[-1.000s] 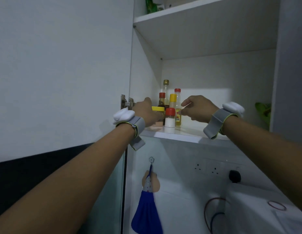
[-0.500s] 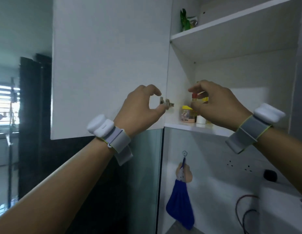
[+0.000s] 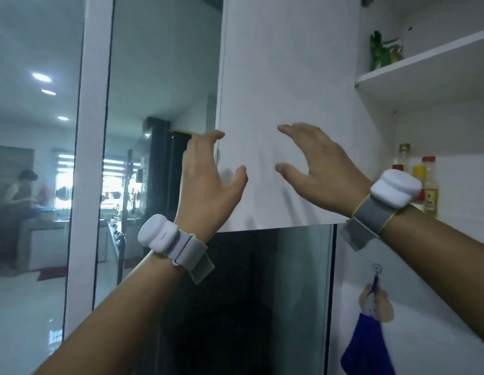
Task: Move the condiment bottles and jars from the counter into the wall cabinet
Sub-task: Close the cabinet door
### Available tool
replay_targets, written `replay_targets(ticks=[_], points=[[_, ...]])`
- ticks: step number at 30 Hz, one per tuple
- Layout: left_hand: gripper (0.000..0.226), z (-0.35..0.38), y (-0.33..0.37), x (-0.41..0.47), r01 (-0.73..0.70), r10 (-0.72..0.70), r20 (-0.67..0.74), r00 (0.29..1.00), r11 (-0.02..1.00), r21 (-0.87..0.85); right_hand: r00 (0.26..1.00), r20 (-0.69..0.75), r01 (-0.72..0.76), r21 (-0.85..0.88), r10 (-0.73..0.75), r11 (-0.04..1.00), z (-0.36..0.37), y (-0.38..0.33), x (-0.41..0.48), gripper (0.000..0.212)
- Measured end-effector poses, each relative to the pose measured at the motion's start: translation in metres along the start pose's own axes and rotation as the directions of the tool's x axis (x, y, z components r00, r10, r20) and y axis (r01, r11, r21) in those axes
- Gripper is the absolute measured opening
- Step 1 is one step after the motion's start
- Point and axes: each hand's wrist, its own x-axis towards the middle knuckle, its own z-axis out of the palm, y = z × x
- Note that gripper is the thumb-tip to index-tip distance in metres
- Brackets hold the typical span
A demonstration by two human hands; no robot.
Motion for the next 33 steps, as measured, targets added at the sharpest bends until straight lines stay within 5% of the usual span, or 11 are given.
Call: replay_targets(ticks=[4, 9, 18, 26, 33], points=[[0.063, 0.000, -0.038, -0.002, 0.222, -0.205, 0.177, 0.963, 0.971, -0.086, 0.998, -0.017, -0.056, 0.049, 0.056, 0.997, 0.031, -0.031, 0.028, 0.074], [0.053, 0.008, -0.066, -0.014, 0.465, -0.294, 0.475, 0.830, 0.834, -0.298, 0.984, -0.019, -0.176, 0.043, 0.177, 0.983, 0.059, -0.053, 0.053, 0.092], [0.016, 0.002, -0.058, -0.028, 0.440, -0.085, 0.576, 0.813, 0.738, -0.512, 0.947, -0.052, -0.313, 0.054, 0.316, 0.948, 0.054, -0.079, 0.046, 0.113], [0.041, 0.017, -0.002, -0.053, 0.388, 0.147, 0.581, 0.801, 0.611, -0.690, 0.930, -0.121, -0.335, 0.105, 0.347, 0.936, -0.021, -0.069, -0.015, 0.091], [0.061, 0.059, 0.062, -0.081, 0.371, 0.231, 0.553, 0.801, 0.533, -0.760, 0.913, -0.234, -0.327, 0.066, 0.333, 0.943, -0.088, -0.056, -0.065, 0.046]])
